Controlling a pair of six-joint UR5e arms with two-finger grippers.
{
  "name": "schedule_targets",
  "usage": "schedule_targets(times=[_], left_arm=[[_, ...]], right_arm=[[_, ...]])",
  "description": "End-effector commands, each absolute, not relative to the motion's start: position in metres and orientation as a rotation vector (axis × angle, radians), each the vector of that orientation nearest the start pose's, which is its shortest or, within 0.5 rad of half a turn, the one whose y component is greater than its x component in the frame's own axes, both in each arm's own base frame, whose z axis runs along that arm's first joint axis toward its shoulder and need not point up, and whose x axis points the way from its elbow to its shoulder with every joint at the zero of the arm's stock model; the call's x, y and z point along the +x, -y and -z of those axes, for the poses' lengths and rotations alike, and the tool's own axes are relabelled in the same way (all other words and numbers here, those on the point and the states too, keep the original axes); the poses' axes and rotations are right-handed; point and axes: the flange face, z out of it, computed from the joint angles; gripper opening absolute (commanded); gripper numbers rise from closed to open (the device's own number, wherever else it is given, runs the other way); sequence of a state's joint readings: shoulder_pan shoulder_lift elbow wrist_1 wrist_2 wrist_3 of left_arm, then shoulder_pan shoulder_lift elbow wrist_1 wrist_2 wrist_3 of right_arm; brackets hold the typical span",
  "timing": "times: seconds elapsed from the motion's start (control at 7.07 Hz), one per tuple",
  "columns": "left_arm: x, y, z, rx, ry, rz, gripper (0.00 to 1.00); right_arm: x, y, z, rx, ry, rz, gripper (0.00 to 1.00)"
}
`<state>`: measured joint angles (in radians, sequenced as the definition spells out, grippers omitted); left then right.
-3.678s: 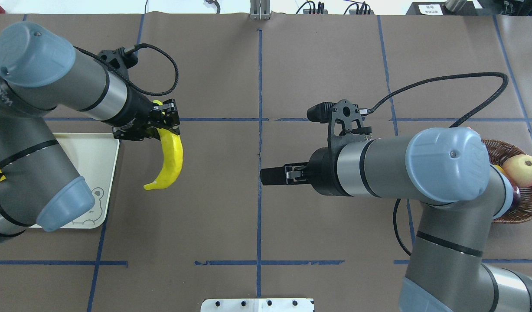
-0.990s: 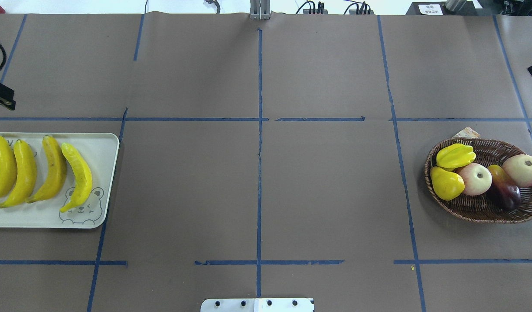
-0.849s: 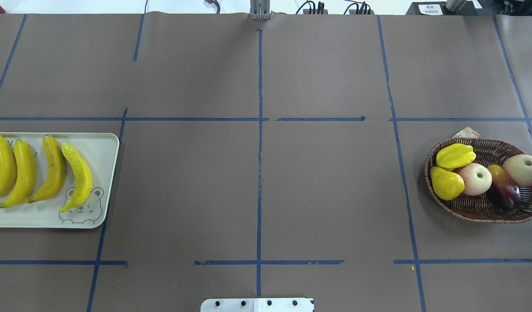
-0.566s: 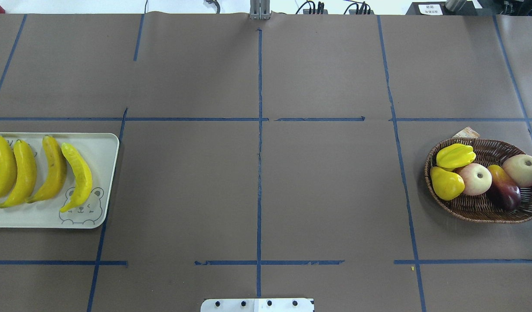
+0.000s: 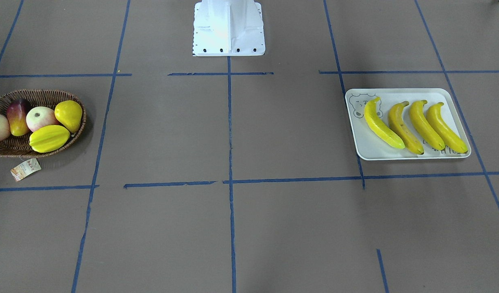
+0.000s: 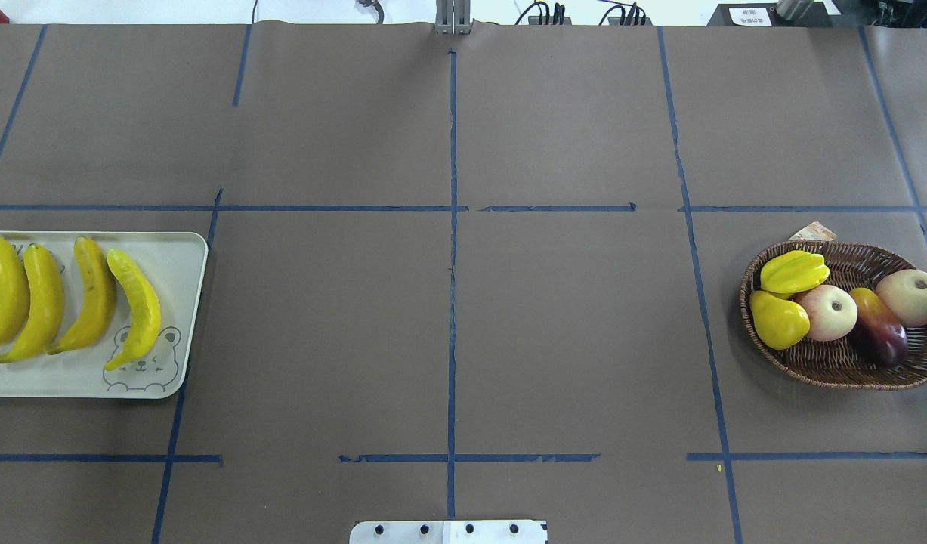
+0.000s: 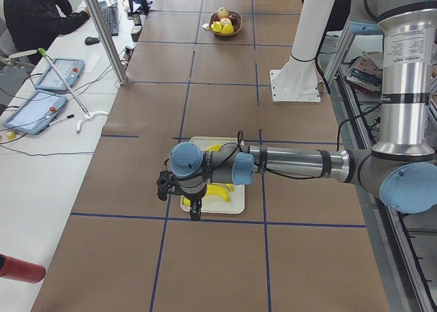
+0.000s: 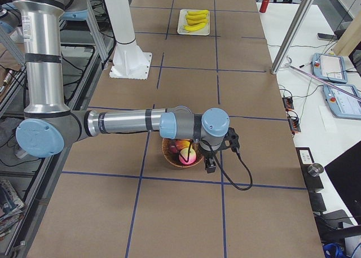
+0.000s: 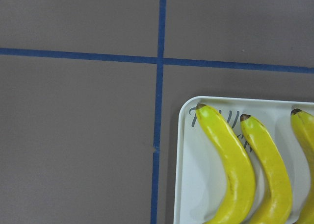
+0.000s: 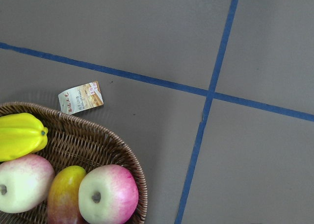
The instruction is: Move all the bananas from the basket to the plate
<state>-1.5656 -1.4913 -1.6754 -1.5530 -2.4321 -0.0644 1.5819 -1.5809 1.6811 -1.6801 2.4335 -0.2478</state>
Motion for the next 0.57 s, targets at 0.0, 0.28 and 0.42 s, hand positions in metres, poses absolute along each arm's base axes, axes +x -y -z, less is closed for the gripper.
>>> schedule_targets(times=[0.0, 0.28, 0.42], left_arm=[[-0.062, 0.454, -0.649, -0.028, -0.854, 0.061, 1.0], [-0.062, 0.453, -0.65, -0.033, -0.853, 0.07, 1.0], [-0.062, 0.455, -0.649, -0.036, -0.854, 0.082, 1.0]], right_arm=[[0.068, 0.472, -0.629, 0.08, 0.854, 0.198, 1.0], [0.083, 0.459, -0.658, 0.035, 0.86, 0.14, 1.0], [0.096, 0.451, -0.677, 0.015, 0.863, 0.098, 1.0]])
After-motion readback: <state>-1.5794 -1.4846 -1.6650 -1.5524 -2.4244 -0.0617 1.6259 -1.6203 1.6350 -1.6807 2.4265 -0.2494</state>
